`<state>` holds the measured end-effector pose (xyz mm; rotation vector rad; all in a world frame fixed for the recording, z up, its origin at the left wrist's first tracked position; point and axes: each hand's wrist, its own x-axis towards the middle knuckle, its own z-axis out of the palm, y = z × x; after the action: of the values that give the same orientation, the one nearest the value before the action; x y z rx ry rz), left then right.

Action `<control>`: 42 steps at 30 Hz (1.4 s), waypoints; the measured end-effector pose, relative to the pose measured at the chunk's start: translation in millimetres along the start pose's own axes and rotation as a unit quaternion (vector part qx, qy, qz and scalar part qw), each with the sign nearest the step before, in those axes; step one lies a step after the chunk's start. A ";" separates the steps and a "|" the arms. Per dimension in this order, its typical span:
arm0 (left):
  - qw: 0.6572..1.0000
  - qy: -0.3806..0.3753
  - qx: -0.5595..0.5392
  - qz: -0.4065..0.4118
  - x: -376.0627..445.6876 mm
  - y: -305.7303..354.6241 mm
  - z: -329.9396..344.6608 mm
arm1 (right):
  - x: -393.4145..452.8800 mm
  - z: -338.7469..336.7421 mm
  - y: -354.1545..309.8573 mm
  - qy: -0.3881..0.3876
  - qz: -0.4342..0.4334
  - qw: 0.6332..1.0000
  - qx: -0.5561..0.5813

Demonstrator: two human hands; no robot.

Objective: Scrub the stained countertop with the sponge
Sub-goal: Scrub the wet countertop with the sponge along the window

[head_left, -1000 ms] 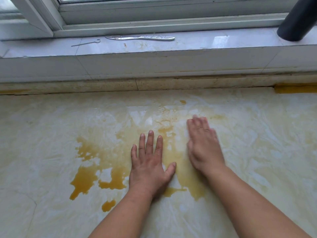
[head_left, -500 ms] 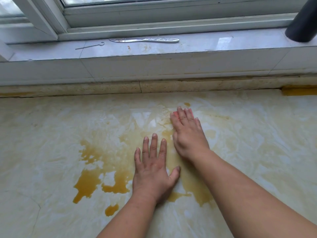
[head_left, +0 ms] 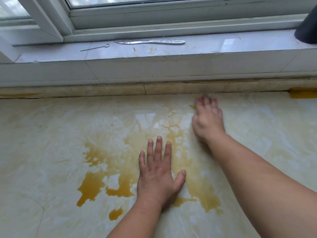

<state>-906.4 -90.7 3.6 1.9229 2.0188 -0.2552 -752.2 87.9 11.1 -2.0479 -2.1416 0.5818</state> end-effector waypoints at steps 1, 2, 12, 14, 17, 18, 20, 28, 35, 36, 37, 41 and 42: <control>1.000 0.000 0.000 -0.001 0.5 0.0 -0.1 | -0.5 3.4 -12.7 -0.015 -0.033 0.999 -0.005; 1.000 0.002 0.003 0.000 1.0 -0.2 0.5 | -3.4 7.5 -24.6 -0.028 -0.066 0.997 -0.008; 0.999 0.040 -0.013 0.004 1.8 -2.2 9.5 | -69.9 10.8 -2.9 -0.094 -0.223 0.969 -0.041; 1.000 0.019 -0.002 0.001 0.3 -0.9 3.8 | -64.8 0.2 25.9 -0.057 -0.146 0.987 -0.030; 1.000 0.003 0.000 -0.001 -2.2 1.0 -4.3 | -61.7 -13.0 64.5 0.017 -0.012 1.000 -0.005; 1.000 0.000 -0.002 -0.003 -2.6 1.3 -5.5 | -61.5 -14.0 68.7 0.031 0.018 0.999 0.000; 1.000 0.005 0.002 -0.002 -2.7 0.7 -2.8 | -58.2 -11.0 59.2 0.042 0.050 0.998 0.005; 0.996 0.080 -0.029 0.008 0.2 -2.3 15.6 | -30.1 20.9 -42.9 -0.046 -0.131 0.989 0.041; 0.992 0.128 0.010 0.012 4.3 -4.6 26.0 | -3.8 -1.6 27.3 0.055 -0.008 0.998 0.021; 0.991 0.130 0.010 0.012 4.3 -4.8 26.3 | -2.3 -3.8 31.5 0.065 0.027 0.997 0.022; 0.991 0.132 0.010 0.011 4.2 -4.6 27.0 | -1.2 -4.2 29.5 0.070 0.054 0.996 0.022; 0.990 0.139 0.008 0.010 4.2 -3.7 27.0 | 7.4 5.2 -15.7 0.039 0.074 0.996 0.043; 0.990 0.138 0.008 0.011 4.7 -3.6 27.2 | 9.7 9.2 -29.9 0.018 0.042 0.998 0.047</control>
<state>-906.9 -96.3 -23.6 2.0855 2.1695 0.0027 -784.1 95.4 11.6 -2.0898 -1.9767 0.6370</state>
